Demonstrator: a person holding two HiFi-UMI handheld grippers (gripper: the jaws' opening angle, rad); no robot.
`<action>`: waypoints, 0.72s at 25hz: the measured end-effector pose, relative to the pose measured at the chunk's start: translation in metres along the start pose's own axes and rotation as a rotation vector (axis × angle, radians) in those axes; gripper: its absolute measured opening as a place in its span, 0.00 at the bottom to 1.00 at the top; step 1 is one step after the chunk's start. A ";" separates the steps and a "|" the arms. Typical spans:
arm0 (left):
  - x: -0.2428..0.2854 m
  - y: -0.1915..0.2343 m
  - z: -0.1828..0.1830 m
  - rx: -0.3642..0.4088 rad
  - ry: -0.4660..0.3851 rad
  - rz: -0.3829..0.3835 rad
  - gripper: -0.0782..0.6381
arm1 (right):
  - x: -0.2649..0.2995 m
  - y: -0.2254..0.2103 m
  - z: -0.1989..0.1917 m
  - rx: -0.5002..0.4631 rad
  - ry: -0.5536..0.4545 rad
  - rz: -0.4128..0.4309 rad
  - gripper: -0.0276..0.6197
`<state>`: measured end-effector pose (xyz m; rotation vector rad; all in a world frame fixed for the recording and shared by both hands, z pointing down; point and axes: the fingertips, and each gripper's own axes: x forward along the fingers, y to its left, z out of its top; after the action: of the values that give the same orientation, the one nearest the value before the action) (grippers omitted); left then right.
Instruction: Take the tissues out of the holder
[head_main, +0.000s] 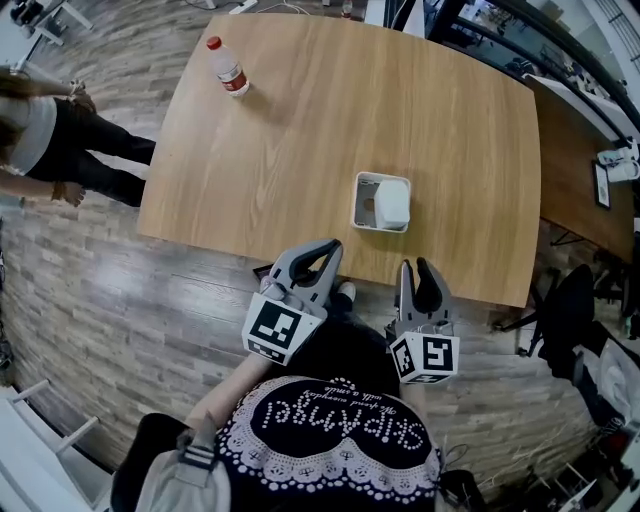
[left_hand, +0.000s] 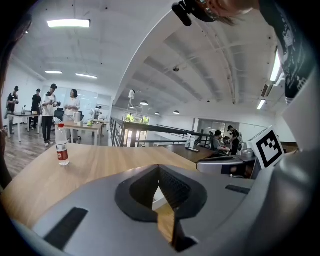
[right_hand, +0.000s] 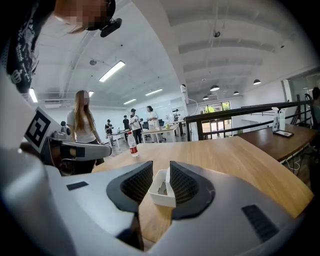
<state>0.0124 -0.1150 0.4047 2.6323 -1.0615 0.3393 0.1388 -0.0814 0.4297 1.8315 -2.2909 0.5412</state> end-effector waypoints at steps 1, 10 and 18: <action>0.001 0.003 0.001 0.001 0.000 -0.004 0.12 | 0.002 -0.001 0.001 0.010 0.001 -0.013 0.18; 0.000 0.029 -0.002 -0.012 0.010 0.006 0.12 | 0.019 0.002 -0.006 0.010 0.039 -0.056 0.18; -0.005 0.036 -0.004 -0.016 0.012 0.013 0.12 | 0.025 0.014 -0.008 -0.002 0.055 -0.032 0.18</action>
<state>-0.0165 -0.1350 0.4132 2.6070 -1.0731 0.3470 0.1183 -0.0986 0.4428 1.8249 -2.2224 0.5775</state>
